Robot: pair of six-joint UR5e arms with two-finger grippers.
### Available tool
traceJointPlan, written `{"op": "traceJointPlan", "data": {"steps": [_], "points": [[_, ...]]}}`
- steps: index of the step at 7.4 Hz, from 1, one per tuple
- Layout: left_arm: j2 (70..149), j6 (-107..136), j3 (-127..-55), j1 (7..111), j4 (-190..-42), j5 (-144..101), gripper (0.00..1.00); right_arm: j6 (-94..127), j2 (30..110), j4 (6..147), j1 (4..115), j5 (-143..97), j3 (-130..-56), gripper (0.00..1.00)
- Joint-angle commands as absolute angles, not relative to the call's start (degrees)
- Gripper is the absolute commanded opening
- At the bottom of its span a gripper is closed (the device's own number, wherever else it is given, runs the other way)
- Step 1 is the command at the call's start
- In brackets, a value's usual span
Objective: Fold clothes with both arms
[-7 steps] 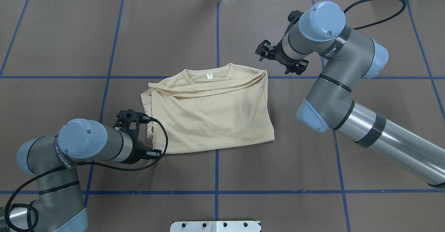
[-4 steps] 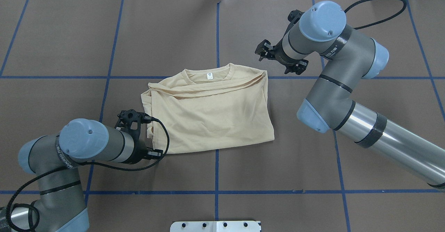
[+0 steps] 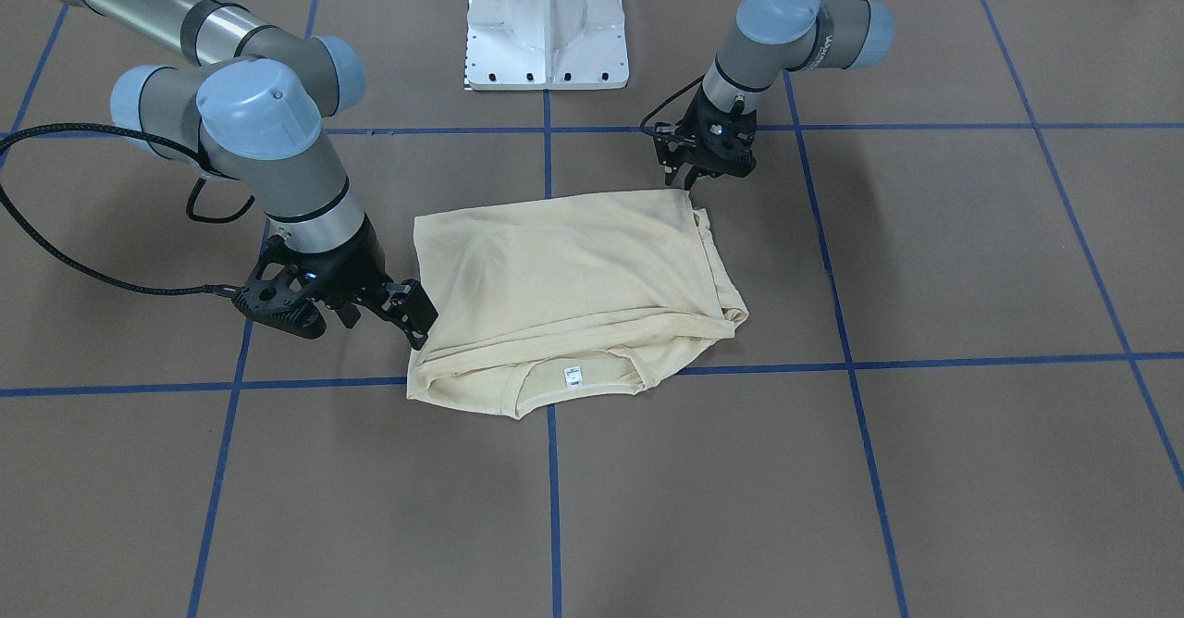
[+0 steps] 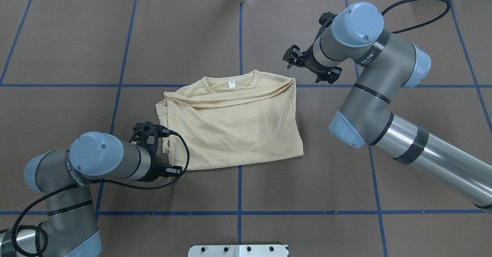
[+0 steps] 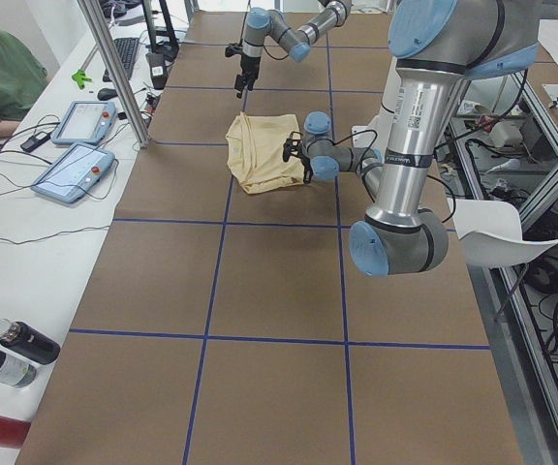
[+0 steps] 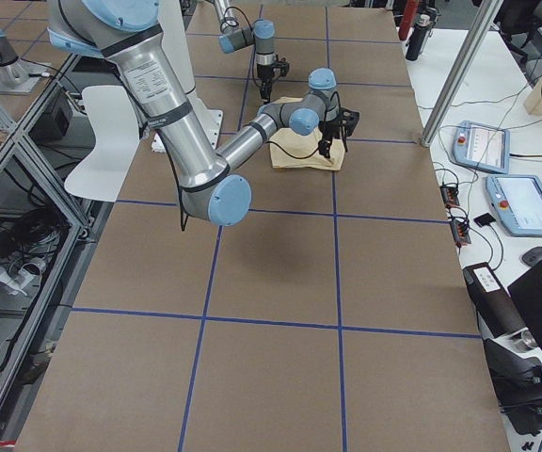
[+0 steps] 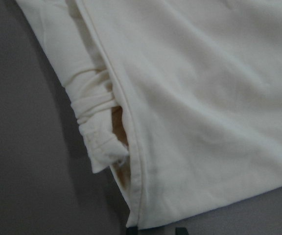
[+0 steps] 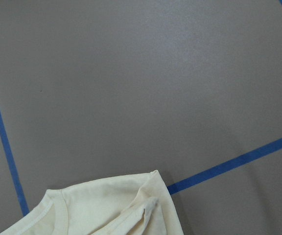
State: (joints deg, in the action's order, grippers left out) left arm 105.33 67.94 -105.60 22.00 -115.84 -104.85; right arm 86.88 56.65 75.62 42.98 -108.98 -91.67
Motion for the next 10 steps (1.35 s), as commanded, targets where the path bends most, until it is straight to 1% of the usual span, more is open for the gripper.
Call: {"op": "traceJointPlan", "data": {"steps": [1,2,8,9,10], "points": [[105.4,67.9,-105.6,22.0,-115.8,-104.9,0.13,86.7,56.7,75.6,43.0,-109.0,-91.7,1.00],[105.4,68.0,-105.6,22.0,-115.8,-104.8,0.00,86.7,56.7,75.6,43.0,-109.0,-91.7,1.00],[103.7,67.1,-107.7,23.8,-114.5,-104.8,0.00,86.7,56.6,75.6,43.0,-109.0,-91.8,1.00],[103.9,67.2,-107.8,23.6,-113.7,-104.7,0.95,86.7,56.6,75.6,43.0,-109.0,-91.8,1.00],[103.9,67.2,-107.5,23.6,-113.6,-104.7,0.99,86.7,56.6,75.6,43.0,-109.0,-91.7,1.00]]}}
